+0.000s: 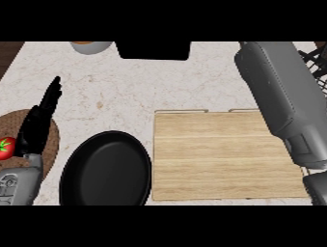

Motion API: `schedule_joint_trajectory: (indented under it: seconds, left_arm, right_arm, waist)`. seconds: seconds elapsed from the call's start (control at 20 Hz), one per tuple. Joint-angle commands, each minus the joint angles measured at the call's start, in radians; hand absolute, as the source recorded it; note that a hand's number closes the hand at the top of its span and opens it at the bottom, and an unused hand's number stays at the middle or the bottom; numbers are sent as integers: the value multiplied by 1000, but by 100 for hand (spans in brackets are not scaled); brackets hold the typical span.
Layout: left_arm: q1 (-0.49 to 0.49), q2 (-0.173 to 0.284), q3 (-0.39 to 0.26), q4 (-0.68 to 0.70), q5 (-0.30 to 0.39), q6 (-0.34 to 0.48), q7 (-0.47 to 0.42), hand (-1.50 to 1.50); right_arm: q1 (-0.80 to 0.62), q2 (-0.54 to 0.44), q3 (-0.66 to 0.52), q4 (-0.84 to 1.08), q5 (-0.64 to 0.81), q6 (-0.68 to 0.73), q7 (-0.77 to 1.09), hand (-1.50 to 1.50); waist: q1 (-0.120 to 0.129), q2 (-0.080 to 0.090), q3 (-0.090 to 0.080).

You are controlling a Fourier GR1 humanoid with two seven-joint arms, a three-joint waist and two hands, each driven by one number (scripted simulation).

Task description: Pick the sweet potato from the tray and place it in the tiered basket

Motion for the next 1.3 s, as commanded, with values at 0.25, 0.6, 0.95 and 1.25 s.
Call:
schedule_joint_trajectory:
  seconds: [0.25,0.6,0.95,1.25]
  left_arm:
    - [1,15,36,37,13,-9,-44,0]
    - [20,13,33,-10,10,-17,2,0]
    - [43,22,9,-79,5,-41,9,0]
    - [52,11,22,-68,7,-29,11,0]
  right_arm:
    - [-136,-116,-68,149,14,82,-13,150]
    - [-110,-219,-106,197,-42,105,-211,150]
    - [-101,-320,-34,359,100,117,-171,150]
    - [-54,-449,-37,385,115,150,-236,150]
  waist:
    - [-18,-4,0]
    - [-21,-6,1]
    - [5,1,1]
    - [-16,-4,1]
